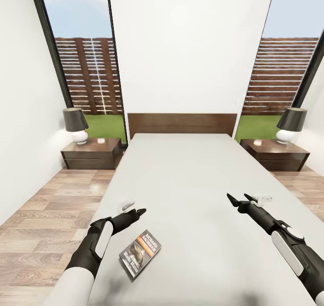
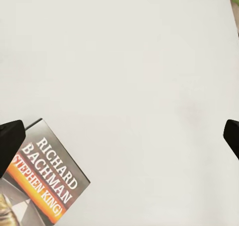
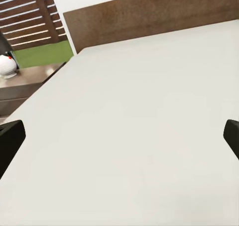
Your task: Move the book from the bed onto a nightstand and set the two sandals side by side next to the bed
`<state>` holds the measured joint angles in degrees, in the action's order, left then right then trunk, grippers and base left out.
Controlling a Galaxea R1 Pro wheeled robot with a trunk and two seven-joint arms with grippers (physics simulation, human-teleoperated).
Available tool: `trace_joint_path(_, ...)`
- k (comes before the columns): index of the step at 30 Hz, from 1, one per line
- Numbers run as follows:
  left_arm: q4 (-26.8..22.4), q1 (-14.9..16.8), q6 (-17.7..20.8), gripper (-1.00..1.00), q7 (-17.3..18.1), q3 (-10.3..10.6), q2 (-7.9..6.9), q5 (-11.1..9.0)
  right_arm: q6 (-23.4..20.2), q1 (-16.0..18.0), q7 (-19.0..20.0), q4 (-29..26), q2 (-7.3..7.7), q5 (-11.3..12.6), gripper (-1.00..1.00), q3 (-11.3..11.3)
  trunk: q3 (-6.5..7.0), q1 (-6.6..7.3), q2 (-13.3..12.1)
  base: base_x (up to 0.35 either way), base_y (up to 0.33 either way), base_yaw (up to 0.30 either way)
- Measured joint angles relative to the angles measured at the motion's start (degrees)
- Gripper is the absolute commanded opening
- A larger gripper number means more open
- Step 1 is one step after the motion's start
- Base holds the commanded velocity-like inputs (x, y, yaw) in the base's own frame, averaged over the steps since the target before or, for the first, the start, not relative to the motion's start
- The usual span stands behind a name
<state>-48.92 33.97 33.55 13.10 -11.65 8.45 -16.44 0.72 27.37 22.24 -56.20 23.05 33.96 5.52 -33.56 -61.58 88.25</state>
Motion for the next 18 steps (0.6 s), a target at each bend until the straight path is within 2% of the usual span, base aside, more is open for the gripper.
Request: trace_joint_path(18, 0.0, 0.0, 0.0, 1.00, 0.0, 0.0, 0.00, 0.0, 0.0, 0.0, 0.0, 0.0, 0.00, 0.0, 1.00, 0.0, -3.23, -3.95, 7.2, 0.000, 0.000, 0.000)
